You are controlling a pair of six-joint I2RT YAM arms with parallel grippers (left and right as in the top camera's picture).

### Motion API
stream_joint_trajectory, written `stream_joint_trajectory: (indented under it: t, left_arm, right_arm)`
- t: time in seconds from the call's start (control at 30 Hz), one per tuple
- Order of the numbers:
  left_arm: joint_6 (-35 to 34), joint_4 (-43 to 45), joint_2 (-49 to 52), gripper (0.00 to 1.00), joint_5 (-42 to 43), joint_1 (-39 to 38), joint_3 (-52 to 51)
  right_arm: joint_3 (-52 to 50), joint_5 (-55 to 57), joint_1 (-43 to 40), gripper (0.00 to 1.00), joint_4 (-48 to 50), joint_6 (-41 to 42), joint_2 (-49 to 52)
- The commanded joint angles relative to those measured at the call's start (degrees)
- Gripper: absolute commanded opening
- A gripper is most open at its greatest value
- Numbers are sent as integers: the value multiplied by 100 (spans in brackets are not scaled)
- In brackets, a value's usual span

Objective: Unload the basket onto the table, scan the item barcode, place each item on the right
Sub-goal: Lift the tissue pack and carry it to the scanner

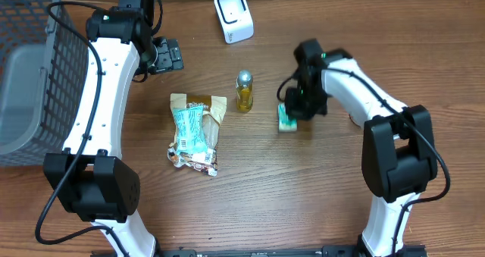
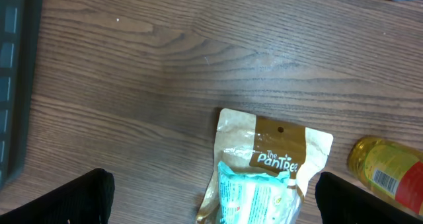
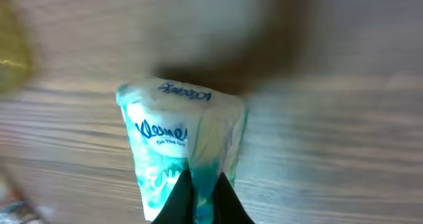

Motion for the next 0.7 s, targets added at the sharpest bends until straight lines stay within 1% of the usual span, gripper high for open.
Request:
stream_joint_trajectory:
  t: [0.0, 0.07, 0.13, 0.2, 0.23, 0.27, 0.3, 0.37, 0.47, 0.57, 0.67]
  left_arm:
    - [22, 7, -11, 100, -46, -11, 85]
    - [22, 7, -11, 100, -46, -11, 85]
    - [22, 7, -11, 100, -46, -11, 85]
    - [22, 7, -11, 100, -46, -11, 85]
    - [22, 7, -11, 100, -46, -11, 85]
    - [22, 7, -11, 100, -44, -11, 85]
    - [22, 7, -11, 100, -46, -11, 85]
    - [22, 7, -11, 100, -46, -11, 85]
    - [22, 7, -11, 100, -46, -11, 85]
    - [20, 7, -11, 100, -46, -11, 85]
    - [22, 7, -11, 100, -46, -11, 85]
  right_arm:
    - [1709, 232, -2, 4, -433, -573, -55]
    - [2680, 498, 55, 4, -619, -721, -55]
    - [3298, 793, 125, 4, -597, -787, -55]
    - [4087, 1196, 254, 4, -297, -1051, -55]
    - [4424, 1331, 339, 4, 57, -1241, -55]
    - [4570, 1408, 391, 4, 317, -1377, -55]
    - [4645, 1510, 455, 4, 610, -1506, -55]
    - [4612, 2022, 693, 4, 1591, -2037, -26]
    - [4553, 2380, 868, 4, 2312, -2549, 127]
    - [4553, 3010, 1023, 4, 3095, -2859, 448]
    - [4553, 3121, 1097, 4, 3781, -3687, 852]
